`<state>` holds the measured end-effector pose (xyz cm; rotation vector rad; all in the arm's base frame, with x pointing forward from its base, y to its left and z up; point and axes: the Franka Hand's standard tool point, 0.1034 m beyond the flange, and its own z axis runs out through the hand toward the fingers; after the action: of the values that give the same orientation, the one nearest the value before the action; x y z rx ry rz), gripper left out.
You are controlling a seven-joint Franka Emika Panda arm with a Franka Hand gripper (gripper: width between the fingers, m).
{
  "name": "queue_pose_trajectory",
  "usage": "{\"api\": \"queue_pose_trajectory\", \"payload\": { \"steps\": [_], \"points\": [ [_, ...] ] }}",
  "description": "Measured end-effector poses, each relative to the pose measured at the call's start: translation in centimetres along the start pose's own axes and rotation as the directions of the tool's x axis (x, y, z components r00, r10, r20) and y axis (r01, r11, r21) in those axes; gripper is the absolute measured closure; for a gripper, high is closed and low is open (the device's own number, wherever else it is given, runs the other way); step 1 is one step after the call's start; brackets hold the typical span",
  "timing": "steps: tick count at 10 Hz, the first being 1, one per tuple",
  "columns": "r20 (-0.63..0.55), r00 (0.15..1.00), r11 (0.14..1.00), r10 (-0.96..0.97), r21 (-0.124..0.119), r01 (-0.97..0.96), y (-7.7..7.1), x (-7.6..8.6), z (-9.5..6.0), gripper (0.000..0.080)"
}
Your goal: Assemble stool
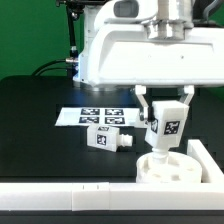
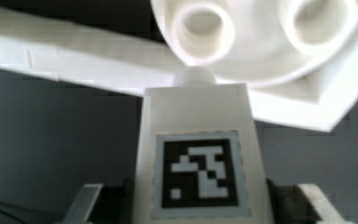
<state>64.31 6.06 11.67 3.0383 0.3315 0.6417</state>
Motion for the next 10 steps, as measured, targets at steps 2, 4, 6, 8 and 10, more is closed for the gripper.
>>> {"api": "queue_pose_trajectory", "payload": {
  "steps": [2, 4, 6, 8, 10],
  "points": [
    [0.011, 1.000, 1.000, 0.001, 0.002, -0.001, 0.1, -0.1, 0.1, 0.0463],
    [0.074, 0.997, 0.999, 0.038, 0.015, -0.039, 0.0, -0.7, 0.4, 0.0463],
    [0.099, 0.994, 0.998, 0.053, 0.019, -0.055, -0.4, -1.4, 1.0, 0.0463],
    [0.109, 0.993, 0.999, 0.048, 0.021, -0.050, -0.9, -1.8, 1.5, 0.0463],
    [0.114, 0.992, 0.999, 0.046, 0.021, -0.049, -0.9, -2.0, 1.8, 0.0463]
  ]
}}
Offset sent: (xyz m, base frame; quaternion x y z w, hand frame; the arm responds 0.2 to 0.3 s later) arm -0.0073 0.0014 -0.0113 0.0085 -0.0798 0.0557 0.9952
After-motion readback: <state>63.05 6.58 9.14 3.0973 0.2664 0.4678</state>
